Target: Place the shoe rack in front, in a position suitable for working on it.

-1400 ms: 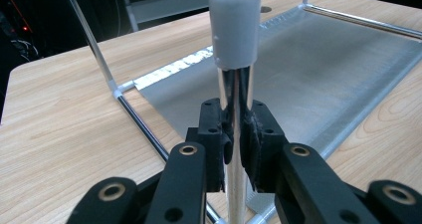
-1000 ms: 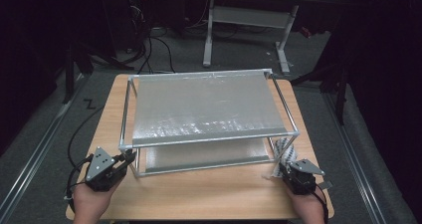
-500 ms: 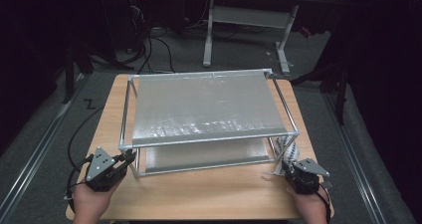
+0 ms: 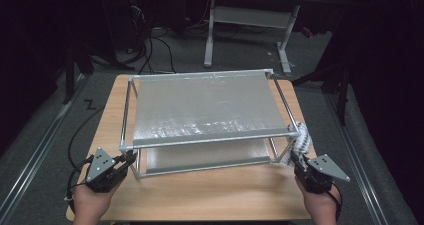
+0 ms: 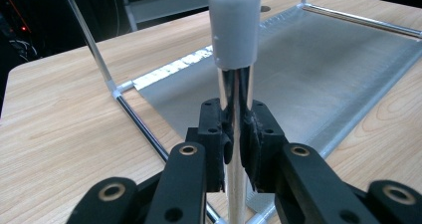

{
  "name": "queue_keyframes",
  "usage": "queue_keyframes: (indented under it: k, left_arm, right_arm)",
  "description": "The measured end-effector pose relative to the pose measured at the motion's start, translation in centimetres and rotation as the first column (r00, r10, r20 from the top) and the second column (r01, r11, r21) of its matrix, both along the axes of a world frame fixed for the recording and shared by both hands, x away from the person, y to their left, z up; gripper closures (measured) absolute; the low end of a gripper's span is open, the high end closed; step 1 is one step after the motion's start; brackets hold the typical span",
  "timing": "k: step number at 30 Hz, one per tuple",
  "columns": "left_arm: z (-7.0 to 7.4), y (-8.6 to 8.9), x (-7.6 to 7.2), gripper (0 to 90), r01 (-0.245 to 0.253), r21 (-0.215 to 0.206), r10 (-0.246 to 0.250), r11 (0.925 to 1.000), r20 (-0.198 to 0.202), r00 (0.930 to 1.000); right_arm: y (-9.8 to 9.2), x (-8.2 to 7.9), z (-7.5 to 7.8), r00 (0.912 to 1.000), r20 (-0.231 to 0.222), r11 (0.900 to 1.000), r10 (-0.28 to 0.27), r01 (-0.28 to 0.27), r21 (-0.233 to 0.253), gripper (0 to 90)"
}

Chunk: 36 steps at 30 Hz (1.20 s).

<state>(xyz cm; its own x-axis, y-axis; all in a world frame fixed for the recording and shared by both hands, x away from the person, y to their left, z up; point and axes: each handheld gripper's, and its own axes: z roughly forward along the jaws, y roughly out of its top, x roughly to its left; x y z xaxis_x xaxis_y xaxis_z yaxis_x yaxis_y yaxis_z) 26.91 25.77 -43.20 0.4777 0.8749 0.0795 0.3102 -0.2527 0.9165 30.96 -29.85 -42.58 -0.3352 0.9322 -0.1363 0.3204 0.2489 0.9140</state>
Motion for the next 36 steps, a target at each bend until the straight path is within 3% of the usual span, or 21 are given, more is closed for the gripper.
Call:
queue_keyframes:
  k: [6, 11, 17, 20, 25, 30, 32, 36]
  left_arm:
    - [0.0, 0.0, 0.0, 79.0, -0.002, -0.001, 0.002, 1.0, 0.0, 1.0]
    - [0.0, 0.0, 0.0, 79.0, -0.002, -0.004, 0.002, 1.0, -0.001, 1.0]
    - [0.0, 0.0, 0.0, 78.9, 0.0, -0.006, 0.0, 1.0, 0.0, 1.0]
    - [0.0, 0.0, 0.0, 79.0, -0.002, -0.008, 0.002, 1.0, -0.001, 1.0]
    - [0.0, 0.0, 0.0, 78.9, -0.003, -0.009, 0.003, 1.0, -0.003, 1.0]
    - [0.0, -0.1, 0.0, 78.9, -0.014, -0.006, 0.014, 0.9999, -0.003, 0.9999]
    - [0.0, -0.2, -0.1, 79.0, -0.021, -0.005, 0.021, 0.9998, -0.003, 0.9998]
    - [-0.1, -0.2, -0.5, 78.9, -0.026, 0.003, 0.026, 0.9996, 0.004, 0.9996]
  right_arm:
    - [-0.2, -0.6, 1.5, 0.9983, 0.058, 1.0, 0.005, -0.006, 0.029, 78.1]
    - [-0.2, -0.3, 0.7, 0.9996, 0.025, 1.0, 0.011, -0.011, 0.015, 78.1]
    - [-0.1, 0.5, -1.8, 0.9975, -0.068, 1.0, 0.015, -0.015, -0.002, 78.2]
    - [0.0, 1.0, -3.9, 0.9877, -0.154, 1.0, 0.026, -0.027, -0.004, 78.2]
    - [0.0, 1.5, -6.0, 0.9717, -0.235, 0.999, 0.018, -0.023, -0.022, 78.1]
    - [-0.7, 1.9, -6.1, 0.9734, -0.228, 0.999, -0.019, 0.011, -0.04, 78.2]
    - [-1.4, 2.1, -5.7, 0.9785, -0.2, 0.997, -0.052, 0.041, -0.059, 78.3]
    - [-2.7, 2.8, -4.8, 0.9865, -0.133, 0.995, -0.095, 0.09, -0.046, 78.6]
